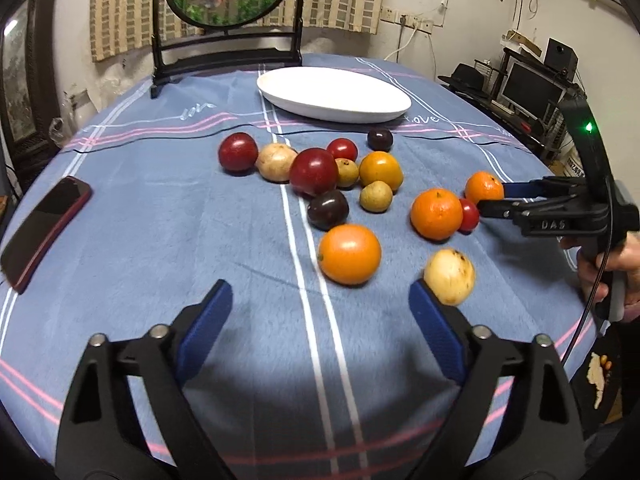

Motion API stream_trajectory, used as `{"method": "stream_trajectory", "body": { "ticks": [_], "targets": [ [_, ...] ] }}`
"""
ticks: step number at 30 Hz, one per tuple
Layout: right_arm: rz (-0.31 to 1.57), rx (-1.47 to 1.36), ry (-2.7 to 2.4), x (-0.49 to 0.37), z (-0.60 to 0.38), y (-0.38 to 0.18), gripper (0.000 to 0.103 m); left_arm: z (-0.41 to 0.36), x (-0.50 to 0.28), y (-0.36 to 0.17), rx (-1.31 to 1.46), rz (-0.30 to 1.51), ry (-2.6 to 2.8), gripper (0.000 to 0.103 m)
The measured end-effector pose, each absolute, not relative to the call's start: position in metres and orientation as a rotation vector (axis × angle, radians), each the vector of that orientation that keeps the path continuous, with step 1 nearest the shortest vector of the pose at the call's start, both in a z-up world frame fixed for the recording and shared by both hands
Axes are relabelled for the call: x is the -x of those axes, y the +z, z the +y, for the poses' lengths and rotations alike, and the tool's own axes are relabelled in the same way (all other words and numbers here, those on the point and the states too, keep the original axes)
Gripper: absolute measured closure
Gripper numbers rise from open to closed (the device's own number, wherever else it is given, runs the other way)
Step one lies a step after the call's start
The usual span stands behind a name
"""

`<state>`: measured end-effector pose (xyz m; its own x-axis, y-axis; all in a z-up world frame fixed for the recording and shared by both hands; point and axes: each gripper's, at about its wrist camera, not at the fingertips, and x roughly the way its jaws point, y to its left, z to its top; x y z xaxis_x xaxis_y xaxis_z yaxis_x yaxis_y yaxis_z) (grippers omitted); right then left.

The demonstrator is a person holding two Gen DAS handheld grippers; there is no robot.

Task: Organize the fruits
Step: 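Grasp a large tangerine with the right tool while the left tool grasps a small tangerine, then carry both tangerines onto the white plate and open both tools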

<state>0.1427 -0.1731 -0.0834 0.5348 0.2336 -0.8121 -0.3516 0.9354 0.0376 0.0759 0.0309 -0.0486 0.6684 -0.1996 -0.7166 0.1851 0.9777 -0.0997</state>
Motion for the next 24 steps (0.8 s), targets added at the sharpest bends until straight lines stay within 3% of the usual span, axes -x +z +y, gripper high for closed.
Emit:
{"method": "stream_trajectory", "body": {
  "ticks": [5,13,17,22,24],
  "targets": [
    [0.942,0.115,0.399,-0.147,-0.172,-0.086,0.055,0.027,-0.093,-0.053,0.033,0.85,-0.253,0.027],
    [0.937,0.092,0.416,-0.147,-0.176,-0.086,0.055,0.016,-0.112,-0.057,0.019,0.893,-0.275,0.045],
    [0.935,0.069,0.425,-0.148,-0.179,-0.085,0.055,0.011,-0.117,-0.06,-0.005,0.917,-0.267,0.049],
    [0.927,0.069,0.424,-0.147,-0.178,-0.084,0.055,0.008,-0.119,-0.063,-0.016,0.935,-0.281,0.063],
    [0.92,0.066,0.421,-0.145,-0.179,-0.083,0.055,0.008,-0.12,-0.063,-0.012,0.935,-0.283,0.063]
  ]
}}
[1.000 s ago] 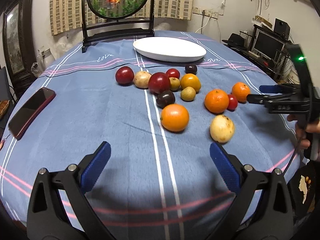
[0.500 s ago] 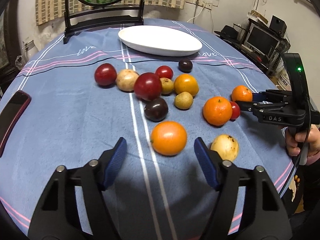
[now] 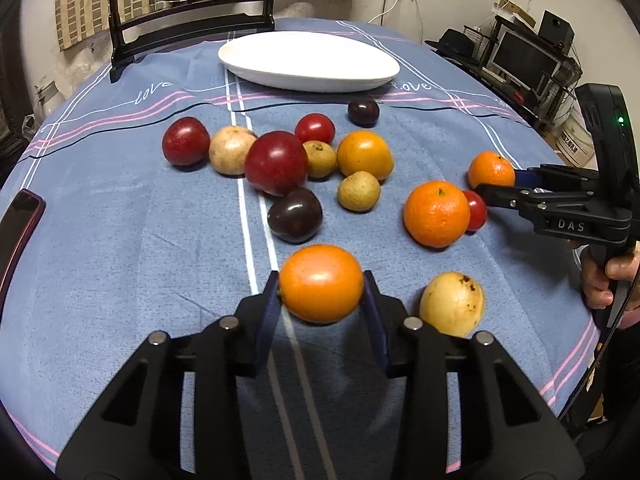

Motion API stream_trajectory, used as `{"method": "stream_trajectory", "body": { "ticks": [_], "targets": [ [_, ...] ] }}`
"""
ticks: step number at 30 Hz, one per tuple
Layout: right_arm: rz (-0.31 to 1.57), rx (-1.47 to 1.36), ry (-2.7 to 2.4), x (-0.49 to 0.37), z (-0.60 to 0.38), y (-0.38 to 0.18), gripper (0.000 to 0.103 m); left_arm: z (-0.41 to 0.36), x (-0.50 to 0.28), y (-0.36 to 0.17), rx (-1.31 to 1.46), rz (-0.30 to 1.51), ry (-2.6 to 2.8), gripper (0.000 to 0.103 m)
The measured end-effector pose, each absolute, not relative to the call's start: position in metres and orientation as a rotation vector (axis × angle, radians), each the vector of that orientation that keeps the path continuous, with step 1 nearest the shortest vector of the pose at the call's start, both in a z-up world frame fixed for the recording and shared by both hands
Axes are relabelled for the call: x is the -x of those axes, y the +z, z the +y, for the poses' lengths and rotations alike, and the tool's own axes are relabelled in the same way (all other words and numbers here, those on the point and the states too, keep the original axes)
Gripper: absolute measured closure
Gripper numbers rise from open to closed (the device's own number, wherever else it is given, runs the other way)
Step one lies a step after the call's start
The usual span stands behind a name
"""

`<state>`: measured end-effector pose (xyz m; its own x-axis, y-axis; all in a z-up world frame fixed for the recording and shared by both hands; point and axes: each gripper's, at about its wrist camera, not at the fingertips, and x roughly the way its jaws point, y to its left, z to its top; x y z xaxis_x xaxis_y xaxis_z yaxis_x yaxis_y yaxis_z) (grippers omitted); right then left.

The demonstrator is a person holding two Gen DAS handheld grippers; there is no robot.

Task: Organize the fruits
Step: 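Carry both tangerines onto the white plate and open both tools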

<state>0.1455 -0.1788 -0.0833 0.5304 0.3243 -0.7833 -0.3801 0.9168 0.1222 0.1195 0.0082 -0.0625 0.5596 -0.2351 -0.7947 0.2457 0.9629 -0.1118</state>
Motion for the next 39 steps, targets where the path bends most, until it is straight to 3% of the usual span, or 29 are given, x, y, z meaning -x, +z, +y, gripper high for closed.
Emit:
{"method": "stream_trajectory", "body": {
  "ticks": [11,20,27,36,38,39],
  "targets": [
    [0.839,-0.003,0.424,-0.163,-0.186,-0.053,0.055,0.025,-0.137,-0.022,0.041,0.851,-0.349,0.063],
    [0.734,-0.038,0.399,-0.276,-0.165,-0.021,0.055,0.015,-0.272,0.027,0.024,0.807,-0.36,0.063],
    [0.823,-0.05,0.415,-0.346,-0.146,-0.043,0.055,0.004,-0.374,-0.002,-0.001,0.926,-0.279,0.063],
    [0.881,0.013,0.409,-0.365,-0.132,-0.065,0.054,-0.001,-0.408,-0.042,-0.023,1.025,-0.228,0.062],
    [0.88,0.01,0.409,-0.365,-0.132,-0.064,0.04,-0.002,-0.406,-0.04,-0.026,1.016,-0.218,0.05],
    [0.861,0.011,0.398,-0.361,-0.134,-0.06,0.036,-0.001,-0.401,-0.035,-0.032,0.991,-0.201,0.035]
  ]
}}
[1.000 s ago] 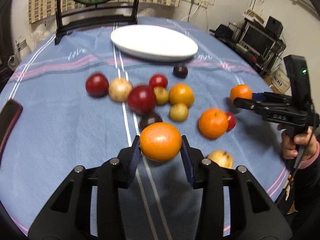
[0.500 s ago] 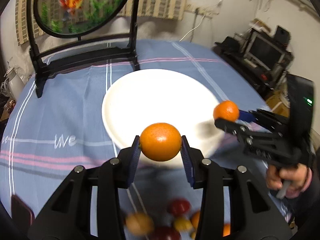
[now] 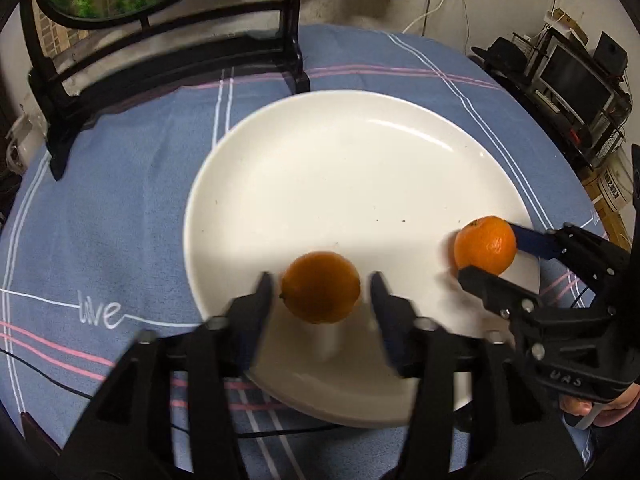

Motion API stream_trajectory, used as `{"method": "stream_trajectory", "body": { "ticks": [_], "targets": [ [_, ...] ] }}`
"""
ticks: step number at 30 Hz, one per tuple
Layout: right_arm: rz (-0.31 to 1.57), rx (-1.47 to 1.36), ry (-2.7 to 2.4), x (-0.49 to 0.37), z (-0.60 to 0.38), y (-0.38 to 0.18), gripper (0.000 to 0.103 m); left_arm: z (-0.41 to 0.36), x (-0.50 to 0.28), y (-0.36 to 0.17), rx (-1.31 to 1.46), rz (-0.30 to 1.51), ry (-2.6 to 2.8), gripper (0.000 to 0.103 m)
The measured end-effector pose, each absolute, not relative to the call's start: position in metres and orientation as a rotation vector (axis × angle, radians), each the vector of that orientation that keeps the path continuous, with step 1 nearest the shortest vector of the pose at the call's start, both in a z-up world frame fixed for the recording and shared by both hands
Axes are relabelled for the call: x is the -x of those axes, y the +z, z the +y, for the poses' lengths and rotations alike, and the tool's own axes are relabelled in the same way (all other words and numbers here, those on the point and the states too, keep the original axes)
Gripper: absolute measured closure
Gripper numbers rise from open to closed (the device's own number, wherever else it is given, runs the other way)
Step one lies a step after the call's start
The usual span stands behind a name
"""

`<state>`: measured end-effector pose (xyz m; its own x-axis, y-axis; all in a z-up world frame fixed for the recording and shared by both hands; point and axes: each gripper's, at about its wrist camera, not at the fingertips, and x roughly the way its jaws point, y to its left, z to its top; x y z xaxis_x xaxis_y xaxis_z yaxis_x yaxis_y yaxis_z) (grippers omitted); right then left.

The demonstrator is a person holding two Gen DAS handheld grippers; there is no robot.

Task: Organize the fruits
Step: 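Carry both tangerines onto the white plate and open both tools, then grasp a red cherry tomato with the right tool while the left tool grasps the pale pear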

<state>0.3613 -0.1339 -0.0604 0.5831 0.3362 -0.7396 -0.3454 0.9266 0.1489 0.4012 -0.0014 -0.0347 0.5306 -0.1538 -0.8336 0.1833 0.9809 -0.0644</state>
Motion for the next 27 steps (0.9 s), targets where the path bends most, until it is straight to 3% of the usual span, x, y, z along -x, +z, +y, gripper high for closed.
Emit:
{"method": "stream_trajectory", "body": {
  "ticks": [1,3,6,17,27],
  "targets": [
    [0.839,0.013,0.394,-0.357,-0.135,-0.056,0.036,-0.001,-0.397,-0.03,-0.034,0.972,-0.19,0.026],
    [0.806,0.027,0.394,-0.343,-0.137,-0.043,0.036,0.003,-0.384,-0.016,-0.031,0.94,-0.184,0.024],
    [0.762,0.041,0.397,-0.307,-0.142,-0.028,0.036,0.014,-0.346,0.006,-0.013,0.879,-0.161,0.011],
    [0.764,0.087,0.544,-0.13,-0.166,-0.044,0.036,0.022,-0.14,-0.001,0.016,0.771,-0.298,0.01],
    [0.797,0.188,0.499,-0.093,-0.15,-0.07,0.036,-0.005,-0.079,-0.048,-0.059,0.78,-0.278,0.01]
  ]
}}
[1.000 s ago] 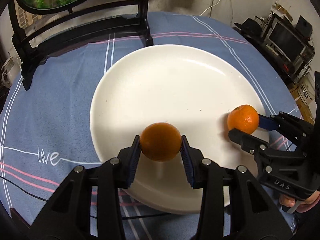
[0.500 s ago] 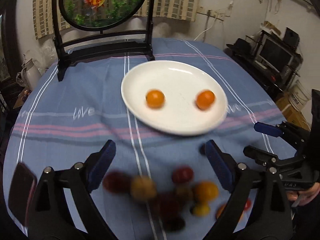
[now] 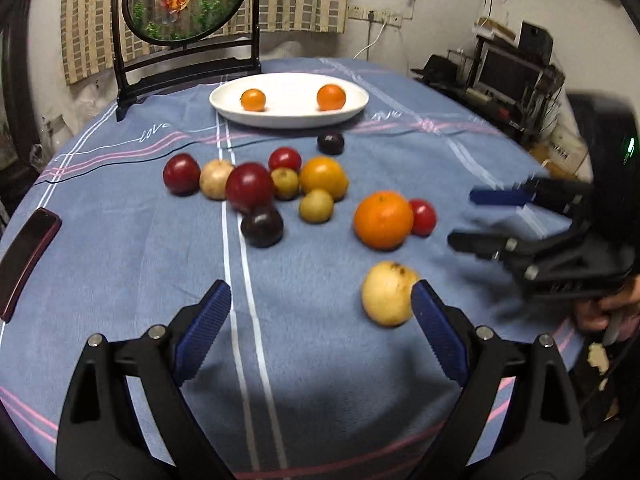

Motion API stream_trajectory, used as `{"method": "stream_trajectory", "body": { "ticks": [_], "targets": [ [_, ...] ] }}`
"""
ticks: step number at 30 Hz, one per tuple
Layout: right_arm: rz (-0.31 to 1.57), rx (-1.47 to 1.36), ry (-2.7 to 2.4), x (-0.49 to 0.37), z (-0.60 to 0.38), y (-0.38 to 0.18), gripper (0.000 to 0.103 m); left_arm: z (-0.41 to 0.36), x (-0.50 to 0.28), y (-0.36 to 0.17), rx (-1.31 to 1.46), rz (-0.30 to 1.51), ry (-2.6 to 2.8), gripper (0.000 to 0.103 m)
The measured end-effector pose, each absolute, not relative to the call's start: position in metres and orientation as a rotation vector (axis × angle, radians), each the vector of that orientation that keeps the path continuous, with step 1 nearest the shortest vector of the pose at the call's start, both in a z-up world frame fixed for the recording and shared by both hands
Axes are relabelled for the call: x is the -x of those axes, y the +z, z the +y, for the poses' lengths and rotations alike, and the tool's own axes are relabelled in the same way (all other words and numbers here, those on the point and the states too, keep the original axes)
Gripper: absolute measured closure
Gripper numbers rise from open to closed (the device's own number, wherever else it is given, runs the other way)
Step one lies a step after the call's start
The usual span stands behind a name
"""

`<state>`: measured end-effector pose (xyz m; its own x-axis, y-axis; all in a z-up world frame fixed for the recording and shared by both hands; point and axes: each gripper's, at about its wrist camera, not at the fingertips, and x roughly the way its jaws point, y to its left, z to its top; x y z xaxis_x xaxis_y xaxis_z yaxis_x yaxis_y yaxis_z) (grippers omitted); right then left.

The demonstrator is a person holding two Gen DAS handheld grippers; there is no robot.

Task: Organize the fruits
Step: 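Grasp a red cherry tomato with the right tool while the left tool grasps the pale pear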

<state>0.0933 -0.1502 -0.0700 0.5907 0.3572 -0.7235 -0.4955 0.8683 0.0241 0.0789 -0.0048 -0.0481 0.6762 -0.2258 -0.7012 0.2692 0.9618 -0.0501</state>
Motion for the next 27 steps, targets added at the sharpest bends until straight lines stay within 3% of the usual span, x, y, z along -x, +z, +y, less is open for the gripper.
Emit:
{"method": "stream_trajectory", "body": {
  "ticks": [14,21,27],
  "targets": [
    [0.875,0.225,0.503,-0.121,-0.129,-0.082,0.036,0.001,-0.076,-0.055,-0.006,0.779,-0.349,0.008],
    [0.875,0.253,0.498,-0.125,-0.123,-0.083,0.05,-0.011,-0.07,-0.055,-0.087,0.753,-0.343,0.008],
    [0.88,0.285,0.53,-0.129,-0.115,-0.084,0.05,-0.01,-0.07,-0.054,-0.089,0.751,-0.348,0.008]
  ]
}}
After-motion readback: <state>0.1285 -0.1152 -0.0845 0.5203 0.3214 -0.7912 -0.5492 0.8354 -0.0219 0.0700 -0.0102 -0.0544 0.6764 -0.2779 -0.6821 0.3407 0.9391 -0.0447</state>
